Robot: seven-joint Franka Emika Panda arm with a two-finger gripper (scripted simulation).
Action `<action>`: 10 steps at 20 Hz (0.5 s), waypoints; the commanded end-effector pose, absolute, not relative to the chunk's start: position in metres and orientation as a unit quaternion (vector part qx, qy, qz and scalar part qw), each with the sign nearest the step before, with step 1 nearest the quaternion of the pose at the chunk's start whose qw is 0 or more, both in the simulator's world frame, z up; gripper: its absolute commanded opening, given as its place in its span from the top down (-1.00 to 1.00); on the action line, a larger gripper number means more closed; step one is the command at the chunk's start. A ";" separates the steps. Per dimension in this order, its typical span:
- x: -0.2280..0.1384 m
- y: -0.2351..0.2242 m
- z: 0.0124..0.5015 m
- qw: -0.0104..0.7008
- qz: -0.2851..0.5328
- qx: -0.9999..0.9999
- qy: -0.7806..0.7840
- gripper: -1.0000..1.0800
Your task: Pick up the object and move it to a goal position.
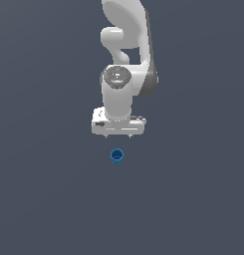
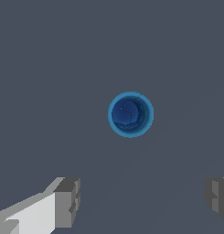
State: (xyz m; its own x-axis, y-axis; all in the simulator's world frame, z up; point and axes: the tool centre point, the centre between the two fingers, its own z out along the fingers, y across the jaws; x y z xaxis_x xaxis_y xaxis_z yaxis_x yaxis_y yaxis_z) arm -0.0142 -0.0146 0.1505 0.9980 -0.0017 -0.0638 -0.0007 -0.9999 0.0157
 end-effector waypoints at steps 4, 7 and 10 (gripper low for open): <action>-0.014 -0.015 0.151 0.008 -0.032 0.999 0.003 -0.92; -0.012 -0.016 0.154 0.010 -0.031 0.999 0.012 -0.92; -0.011 -0.017 0.158 0.013 -0.030 0.999 0.020 -0.92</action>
